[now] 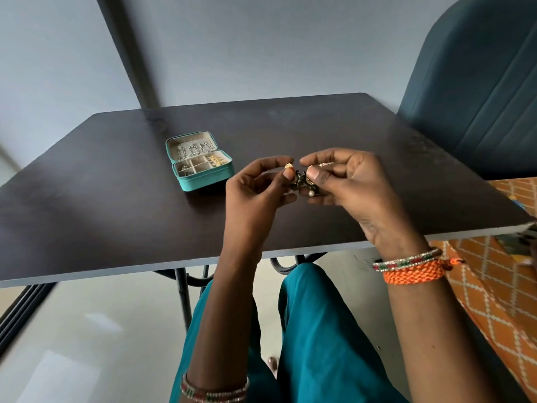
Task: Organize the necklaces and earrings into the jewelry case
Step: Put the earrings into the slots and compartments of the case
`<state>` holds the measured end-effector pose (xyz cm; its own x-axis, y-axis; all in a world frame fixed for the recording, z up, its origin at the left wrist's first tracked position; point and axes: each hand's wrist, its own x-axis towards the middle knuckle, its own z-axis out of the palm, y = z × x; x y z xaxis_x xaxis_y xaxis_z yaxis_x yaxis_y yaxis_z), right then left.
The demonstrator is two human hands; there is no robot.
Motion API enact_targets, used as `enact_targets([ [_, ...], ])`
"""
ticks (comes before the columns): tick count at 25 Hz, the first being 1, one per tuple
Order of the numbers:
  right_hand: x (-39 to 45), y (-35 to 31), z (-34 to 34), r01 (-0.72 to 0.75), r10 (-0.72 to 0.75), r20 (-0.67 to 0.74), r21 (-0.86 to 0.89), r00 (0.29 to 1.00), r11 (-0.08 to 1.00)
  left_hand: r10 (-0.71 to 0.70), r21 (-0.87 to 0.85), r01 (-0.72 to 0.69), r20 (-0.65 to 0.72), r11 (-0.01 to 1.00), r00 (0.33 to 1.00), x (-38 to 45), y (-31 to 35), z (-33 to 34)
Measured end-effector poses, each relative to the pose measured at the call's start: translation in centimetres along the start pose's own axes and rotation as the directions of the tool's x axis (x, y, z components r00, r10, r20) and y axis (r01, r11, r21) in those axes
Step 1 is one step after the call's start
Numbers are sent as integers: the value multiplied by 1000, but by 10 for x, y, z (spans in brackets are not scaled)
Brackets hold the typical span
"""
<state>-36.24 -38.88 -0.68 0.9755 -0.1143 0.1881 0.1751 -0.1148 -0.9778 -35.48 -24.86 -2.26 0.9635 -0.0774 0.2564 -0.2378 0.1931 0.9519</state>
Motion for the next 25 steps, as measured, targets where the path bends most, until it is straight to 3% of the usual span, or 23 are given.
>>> enact_targets([
  [6,-29,-10,22,-9,9,51,-13,999,1000,-30,33,34,-106,999,994,-33,20,-10],
  [13,-39,-13,37,-77,61,142,111,988,991,-121,-52,112,-232,992,965,-44,28,-22],
  [25,-47,-2,43,-71,52,80,248,995,966,-136,-44,130,-202,991,970,-48,21,-37],
])
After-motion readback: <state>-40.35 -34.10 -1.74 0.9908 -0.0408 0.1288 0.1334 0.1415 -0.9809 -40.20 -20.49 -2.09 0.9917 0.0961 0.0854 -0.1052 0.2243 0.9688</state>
